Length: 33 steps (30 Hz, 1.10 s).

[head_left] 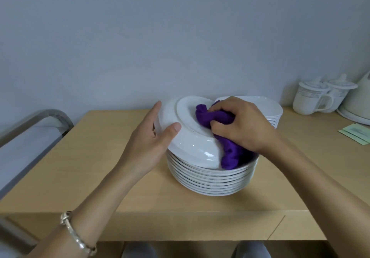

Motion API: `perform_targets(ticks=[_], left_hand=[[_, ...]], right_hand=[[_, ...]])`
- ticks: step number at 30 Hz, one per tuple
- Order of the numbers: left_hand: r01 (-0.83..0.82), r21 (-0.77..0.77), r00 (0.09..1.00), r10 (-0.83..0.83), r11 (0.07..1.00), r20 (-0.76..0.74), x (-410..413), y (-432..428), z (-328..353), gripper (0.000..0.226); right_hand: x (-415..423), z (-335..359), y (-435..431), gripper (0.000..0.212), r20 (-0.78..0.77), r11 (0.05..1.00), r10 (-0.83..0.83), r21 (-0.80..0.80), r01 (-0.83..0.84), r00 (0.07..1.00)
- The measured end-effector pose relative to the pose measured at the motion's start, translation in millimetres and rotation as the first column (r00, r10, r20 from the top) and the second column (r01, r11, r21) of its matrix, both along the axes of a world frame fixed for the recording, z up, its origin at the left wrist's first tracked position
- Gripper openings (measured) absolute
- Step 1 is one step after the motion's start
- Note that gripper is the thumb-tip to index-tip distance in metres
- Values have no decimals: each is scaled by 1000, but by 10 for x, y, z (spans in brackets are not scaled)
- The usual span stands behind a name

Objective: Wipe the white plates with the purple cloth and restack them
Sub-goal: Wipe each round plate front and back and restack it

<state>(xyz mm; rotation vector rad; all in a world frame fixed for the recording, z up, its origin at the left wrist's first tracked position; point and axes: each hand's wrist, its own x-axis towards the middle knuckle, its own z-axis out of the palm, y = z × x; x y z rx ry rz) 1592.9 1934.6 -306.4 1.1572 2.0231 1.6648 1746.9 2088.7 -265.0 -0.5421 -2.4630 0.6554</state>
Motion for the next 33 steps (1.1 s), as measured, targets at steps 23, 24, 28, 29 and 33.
perform_targets(ticks=[23, 24, 28, 29, 33], left_hand=[[60, -40, 985, -52, 997, 166, 8, -24, 78, 43], [106, -38, 973, -96, 994, 208, 27, -27, 82, 38], [192, 89, 927, -210, 977, 310, 104, 2, 54, 44], [189, 107, 925, -214, 976, 313, 98, 15, 45, 43], [210, 119, 932, -236, 970, 276, 71, 37, 39, 49]], right_hand=[[-132, -59, -130, 5, -103, 998, -34, -60, 28, 994], [-125, -64, -133, 4, -110, 998, -33, -56, 27, 993], [-147, -52, -155, 6, -163, 999, 15, -48, -23, 986], [-187, -24, -179, 5, -185, 998, 43, -44, -52, 982], [-539, 169, -321, 12, -261, 982, 185, 68, -174, 947]])
